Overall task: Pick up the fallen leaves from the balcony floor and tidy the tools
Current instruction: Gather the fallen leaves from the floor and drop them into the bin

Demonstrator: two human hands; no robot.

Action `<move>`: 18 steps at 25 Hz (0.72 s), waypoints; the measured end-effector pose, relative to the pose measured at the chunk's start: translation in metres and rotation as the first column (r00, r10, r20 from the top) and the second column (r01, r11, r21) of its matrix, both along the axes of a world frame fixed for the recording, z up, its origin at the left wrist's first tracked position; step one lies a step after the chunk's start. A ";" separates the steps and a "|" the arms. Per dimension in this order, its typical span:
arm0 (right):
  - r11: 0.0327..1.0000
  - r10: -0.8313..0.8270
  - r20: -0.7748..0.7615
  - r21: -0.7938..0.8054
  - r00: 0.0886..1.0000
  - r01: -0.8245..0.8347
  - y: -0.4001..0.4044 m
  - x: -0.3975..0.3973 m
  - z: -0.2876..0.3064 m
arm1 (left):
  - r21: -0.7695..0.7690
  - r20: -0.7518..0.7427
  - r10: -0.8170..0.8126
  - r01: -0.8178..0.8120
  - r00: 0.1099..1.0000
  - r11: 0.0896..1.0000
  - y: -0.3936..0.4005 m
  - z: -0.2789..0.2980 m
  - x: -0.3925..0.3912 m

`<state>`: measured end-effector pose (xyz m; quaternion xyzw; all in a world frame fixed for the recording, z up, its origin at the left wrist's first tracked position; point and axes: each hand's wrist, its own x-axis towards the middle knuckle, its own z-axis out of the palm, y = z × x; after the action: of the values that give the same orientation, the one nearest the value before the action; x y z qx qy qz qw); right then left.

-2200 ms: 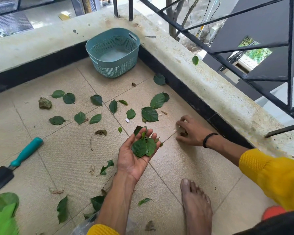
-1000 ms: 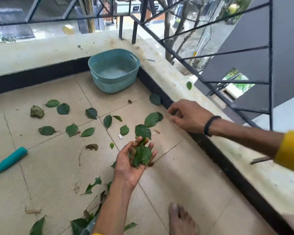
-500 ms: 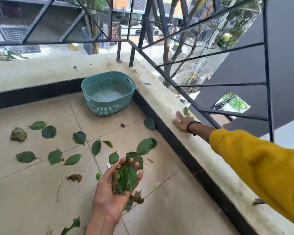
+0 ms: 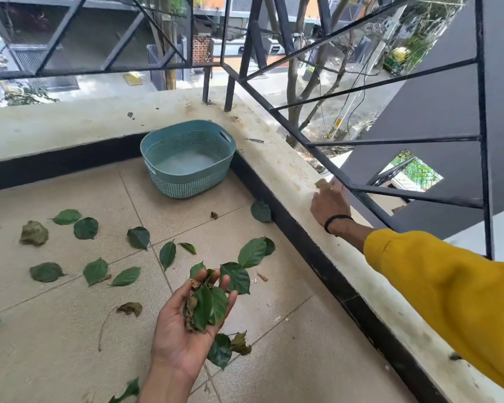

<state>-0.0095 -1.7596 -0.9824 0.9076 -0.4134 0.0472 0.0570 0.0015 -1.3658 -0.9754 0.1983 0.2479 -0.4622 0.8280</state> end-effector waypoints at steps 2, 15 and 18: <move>0.979 -0.022 -0.021 0.201 1.000 0.026 -0.011 0.010 0.009 | 0.002 0.005 -0.007 0.007 1.000 1.000 0.001 -0.001 0.000; 0.707 0.704 0.036 0.057 0.709 -0.705 0.049 0.045 -0.007 | 0.046 0.010 0.063 -0.064 0.998 0.997 0.010 0.003 0.012; 0.692 0.721 -0.198 0.238 0.664 -0.681 0.085 0.071 -0.021 | 0.045 0.026 0.045 -0.046 0.999 0.998 0.011 0.005 0.010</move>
<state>0.0611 -1.6741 -1.0029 0.9952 -0.0214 -0.0916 0.0261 0.0117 -1.3548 -0.9699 0.2173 0.2522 -0.4349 0.8367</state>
